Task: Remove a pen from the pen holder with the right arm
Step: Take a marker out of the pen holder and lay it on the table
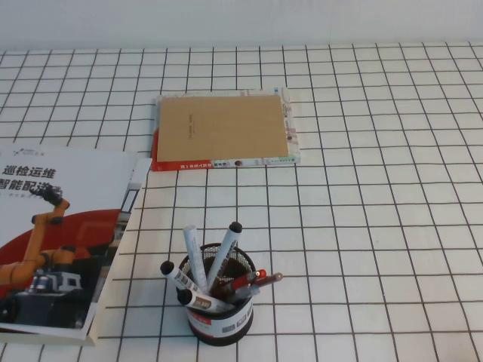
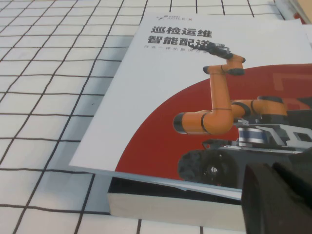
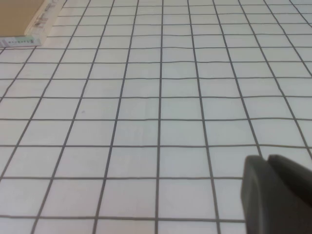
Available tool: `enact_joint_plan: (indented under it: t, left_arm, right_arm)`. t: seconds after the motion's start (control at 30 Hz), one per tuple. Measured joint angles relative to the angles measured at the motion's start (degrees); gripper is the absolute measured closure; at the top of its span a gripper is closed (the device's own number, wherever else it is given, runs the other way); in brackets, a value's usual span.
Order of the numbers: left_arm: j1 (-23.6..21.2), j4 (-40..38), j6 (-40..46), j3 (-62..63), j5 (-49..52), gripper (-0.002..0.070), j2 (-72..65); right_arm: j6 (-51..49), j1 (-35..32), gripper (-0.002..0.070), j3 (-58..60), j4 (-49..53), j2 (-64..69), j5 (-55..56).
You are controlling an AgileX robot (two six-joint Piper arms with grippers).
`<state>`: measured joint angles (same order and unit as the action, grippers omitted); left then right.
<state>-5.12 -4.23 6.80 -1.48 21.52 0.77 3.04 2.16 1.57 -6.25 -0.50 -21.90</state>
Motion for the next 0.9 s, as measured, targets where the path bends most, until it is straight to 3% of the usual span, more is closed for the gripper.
enact_joint_plan:
  t: [0.53,0.9]
  left_arm:
    - [0.00,0.00,0.00,0.00,0.00,0.0678,0.00]
    - [0.00,0.00,0.00,0.00,0.00,0.0678,0.00]
  right_arm:
    - [0.00,0.00,0.0692,0.00,-0.53,0.00,0.00]
    - [0.00,0.00,0.0692,0.22,-14.49,-0.09,4.95]
